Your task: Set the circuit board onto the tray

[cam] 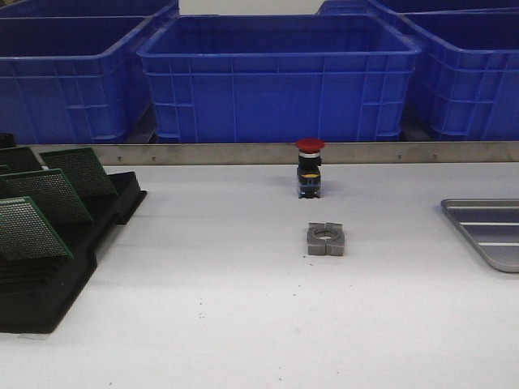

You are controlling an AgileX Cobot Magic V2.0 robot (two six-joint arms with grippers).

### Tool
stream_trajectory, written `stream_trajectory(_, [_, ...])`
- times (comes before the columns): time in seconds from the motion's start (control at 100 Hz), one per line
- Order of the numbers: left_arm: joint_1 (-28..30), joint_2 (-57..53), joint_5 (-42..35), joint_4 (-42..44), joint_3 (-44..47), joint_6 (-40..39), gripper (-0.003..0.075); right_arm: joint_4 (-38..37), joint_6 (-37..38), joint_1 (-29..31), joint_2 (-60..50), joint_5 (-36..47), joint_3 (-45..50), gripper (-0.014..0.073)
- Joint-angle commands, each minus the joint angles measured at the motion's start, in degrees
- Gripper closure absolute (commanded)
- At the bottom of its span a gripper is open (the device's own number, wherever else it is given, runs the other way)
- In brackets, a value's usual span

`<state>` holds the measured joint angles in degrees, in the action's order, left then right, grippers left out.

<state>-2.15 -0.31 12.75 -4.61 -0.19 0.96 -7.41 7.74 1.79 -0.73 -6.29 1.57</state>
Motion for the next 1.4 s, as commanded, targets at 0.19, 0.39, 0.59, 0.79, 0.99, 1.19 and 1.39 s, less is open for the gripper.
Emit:
stream_trajectory(0.19, [0.2,-1.8,-7.7,-1.7,1.7,-0.4,0.0737,-0.6,-0.3,0.4,-1.0,4.2,0.1,0.0661])
stream_trajectory(0.39, [0.2,-1.8,-15.7,-1.2,0.7,-0.4,0.0737,-0.6,-0.3,0.4,-1.0,4.2,0.1,0.0661])
stream_trajectory(0.59, [0.2,-1.5,-13.6,-1.2,-6.0,-0.4,0.0738,-0.6,-0.3,0.4,-1.0,4.2,0.1,0.0661])
stream_trajectory(0.79, [0.2,5.8,0.7,3.3,-17.5,-0.4,0.0738,-0.6,-0.3,0.4,-1.0,4.2,0.1,0.0661])
stream_trajectory(0.99, [0.2,19.6,13.0,4.1,-27.9,-0.4,0.0737,-0.6,-0.3,0.4,-1.0,4.2,0.1,0.0661])
stream_trajectory(1.19, [0.2,32.7,19.9,3.0,-35.9,-0.3,0.0717,-0.6,-0.3,0.4,-1.0,4.2,0.1,0.0661])
stream_trajectory(1.39, [0.2,45.2,24.3,-6.3,-42.3,16.4,0.0445,-0.6,-0.3,0.4,-1.0,4.2,0.1,0.0661])
